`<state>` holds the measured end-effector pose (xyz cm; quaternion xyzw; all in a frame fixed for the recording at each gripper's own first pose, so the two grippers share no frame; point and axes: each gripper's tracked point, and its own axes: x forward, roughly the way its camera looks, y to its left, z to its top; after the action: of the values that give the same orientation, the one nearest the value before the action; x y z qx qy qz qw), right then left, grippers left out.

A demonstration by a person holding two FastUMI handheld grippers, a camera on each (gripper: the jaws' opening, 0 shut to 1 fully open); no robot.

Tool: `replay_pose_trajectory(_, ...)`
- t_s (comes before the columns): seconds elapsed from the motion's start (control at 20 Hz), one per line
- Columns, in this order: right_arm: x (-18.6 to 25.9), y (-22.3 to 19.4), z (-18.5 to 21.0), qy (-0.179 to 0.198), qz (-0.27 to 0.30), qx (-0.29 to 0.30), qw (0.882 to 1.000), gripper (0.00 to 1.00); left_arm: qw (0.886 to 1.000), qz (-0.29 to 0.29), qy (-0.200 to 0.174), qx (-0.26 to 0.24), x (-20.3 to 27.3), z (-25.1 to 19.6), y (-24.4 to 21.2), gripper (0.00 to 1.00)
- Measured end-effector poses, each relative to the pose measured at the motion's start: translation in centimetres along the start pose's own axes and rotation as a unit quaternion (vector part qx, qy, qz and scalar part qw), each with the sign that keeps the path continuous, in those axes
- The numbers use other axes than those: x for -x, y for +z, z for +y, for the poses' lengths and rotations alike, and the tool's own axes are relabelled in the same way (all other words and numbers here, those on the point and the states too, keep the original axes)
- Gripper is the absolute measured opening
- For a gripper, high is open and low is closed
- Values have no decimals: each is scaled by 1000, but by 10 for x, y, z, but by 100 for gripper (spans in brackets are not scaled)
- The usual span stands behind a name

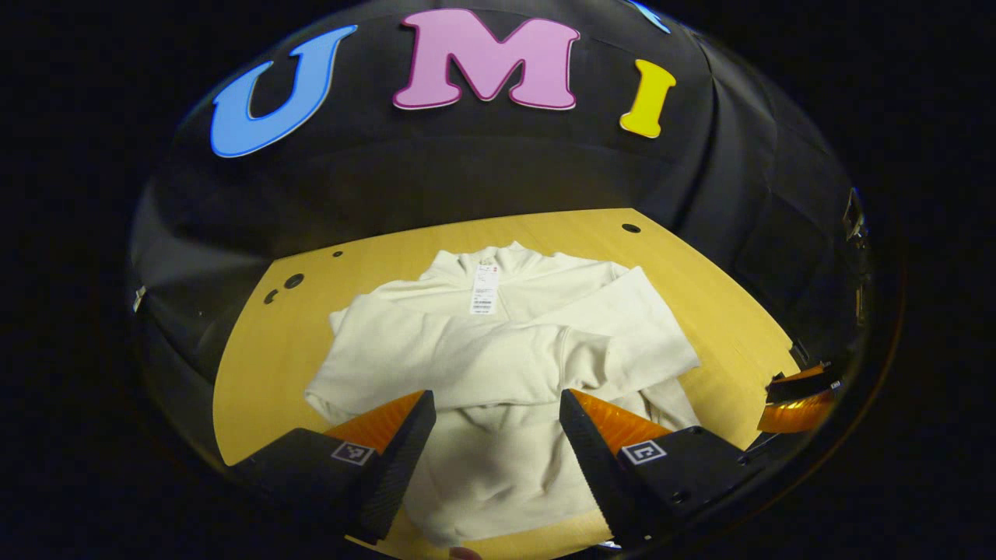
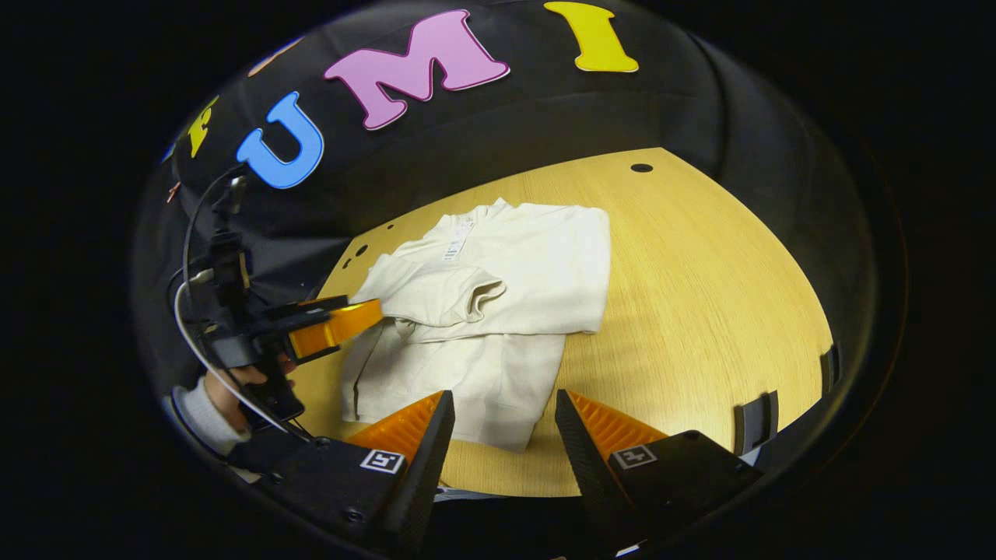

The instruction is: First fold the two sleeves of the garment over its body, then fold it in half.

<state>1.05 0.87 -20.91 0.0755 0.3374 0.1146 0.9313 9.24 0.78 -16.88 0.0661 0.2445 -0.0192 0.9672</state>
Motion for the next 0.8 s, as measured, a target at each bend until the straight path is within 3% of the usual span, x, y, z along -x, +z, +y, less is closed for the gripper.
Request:
replay_pose_trajectory(0.2,-17,-21,-4,-19,35,13,999,81,998,60,23,14,39,35,-77,99)
replay_pose_trajectory(0.35,-28,-35,-4,-29,55,23,998,81,995,90,29,27,45,40,-108,100)
replay_pose_trajectory(0.8,-70,-63,-15,-68,106,52,991,85,987,150,33,44,21,35,-153,99)
